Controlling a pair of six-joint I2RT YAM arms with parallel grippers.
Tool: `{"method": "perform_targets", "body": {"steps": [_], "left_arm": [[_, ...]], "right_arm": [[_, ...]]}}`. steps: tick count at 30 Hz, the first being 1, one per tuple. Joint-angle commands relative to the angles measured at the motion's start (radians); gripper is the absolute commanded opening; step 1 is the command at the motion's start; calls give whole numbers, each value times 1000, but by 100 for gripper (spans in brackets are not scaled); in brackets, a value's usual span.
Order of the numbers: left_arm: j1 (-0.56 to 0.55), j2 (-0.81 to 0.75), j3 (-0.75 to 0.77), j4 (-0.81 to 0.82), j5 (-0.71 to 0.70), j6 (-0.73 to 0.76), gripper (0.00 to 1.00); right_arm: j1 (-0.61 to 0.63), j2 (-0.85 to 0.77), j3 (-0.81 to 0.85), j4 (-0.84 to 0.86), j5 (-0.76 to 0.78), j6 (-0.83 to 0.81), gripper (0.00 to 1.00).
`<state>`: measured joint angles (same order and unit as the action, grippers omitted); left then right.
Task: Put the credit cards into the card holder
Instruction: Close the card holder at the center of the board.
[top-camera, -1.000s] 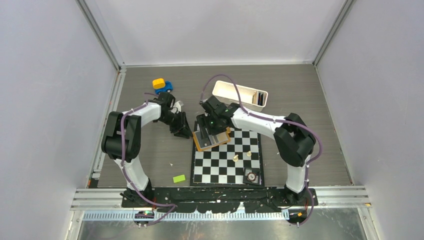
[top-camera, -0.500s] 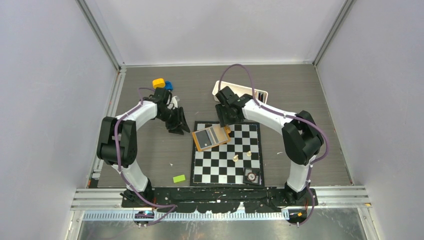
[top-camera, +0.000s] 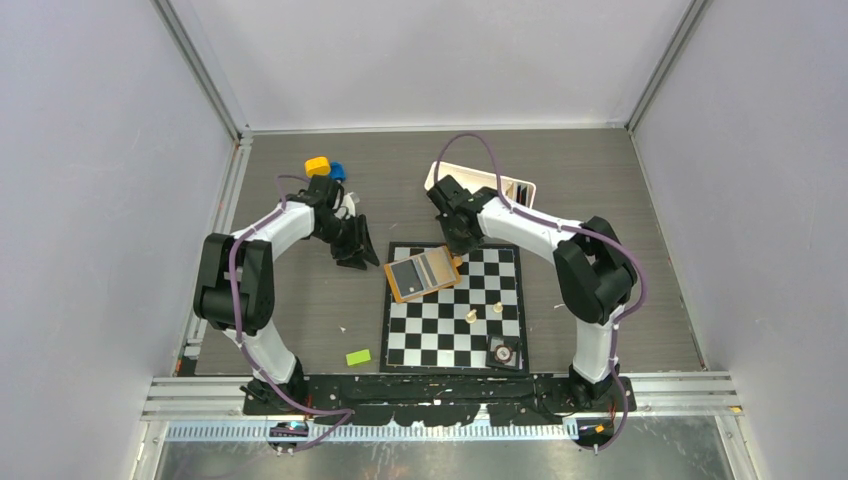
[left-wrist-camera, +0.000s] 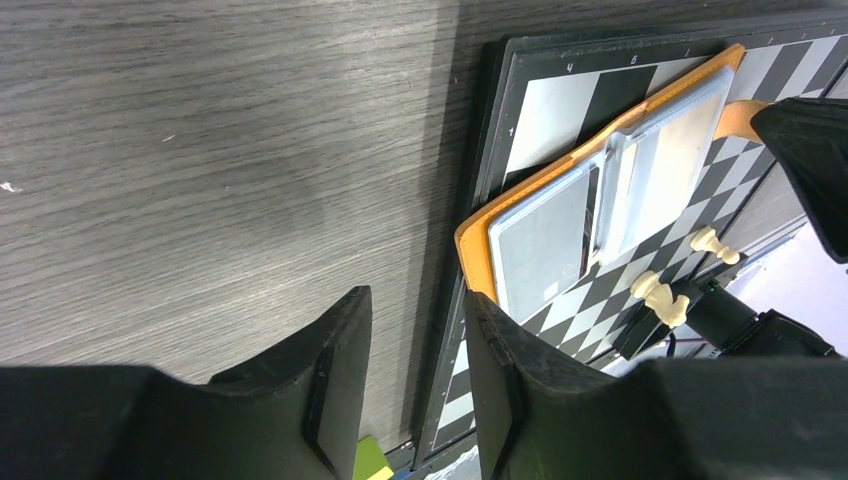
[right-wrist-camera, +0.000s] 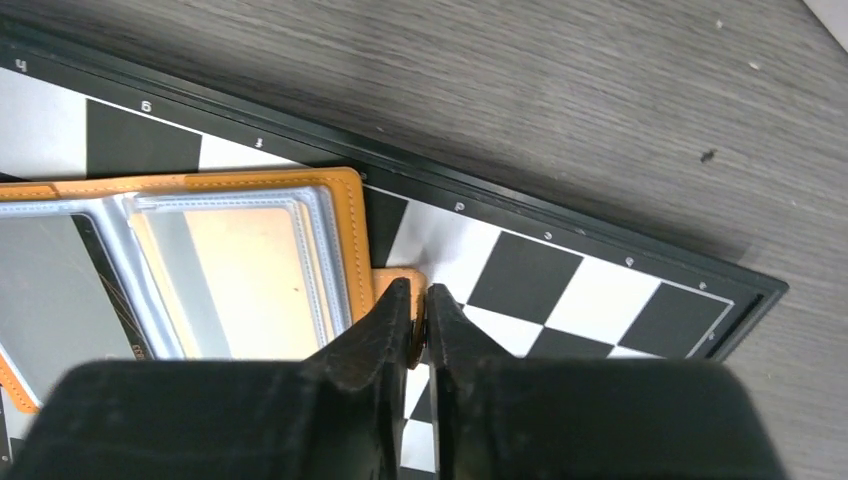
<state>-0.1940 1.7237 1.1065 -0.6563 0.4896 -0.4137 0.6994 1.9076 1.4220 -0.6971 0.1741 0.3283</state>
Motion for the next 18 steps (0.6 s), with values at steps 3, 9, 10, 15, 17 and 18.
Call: {"method": "perform_targets", "body": {"steps": [3, 9, 10, 15, 17, 18], "left_arm": [[4, -27, 31, -11, 4, 8, 41], [4, -30, 29, -8, 18, 3, 41], [4, -31, 28, -7, 20, 3, 40], [4, -29, 24, 2, 40, -5, 41], [4, -30, 21, 7, 50, -10, 40], [4, -30, 20, 8, 51, -10, 41]], "right_arm": [[6, -114, 76, -92, 72, -2, 1], [39, -165, 110, -128, 20, 8, 0], [46, -172, 111, -129, 13, 14, 0], [130, -187, 117, -105, -8, 52, 0], [160, -170, 117, -83, -25, 74, 1], [175, -156, 118, -72, -35, 84, 0]]}}
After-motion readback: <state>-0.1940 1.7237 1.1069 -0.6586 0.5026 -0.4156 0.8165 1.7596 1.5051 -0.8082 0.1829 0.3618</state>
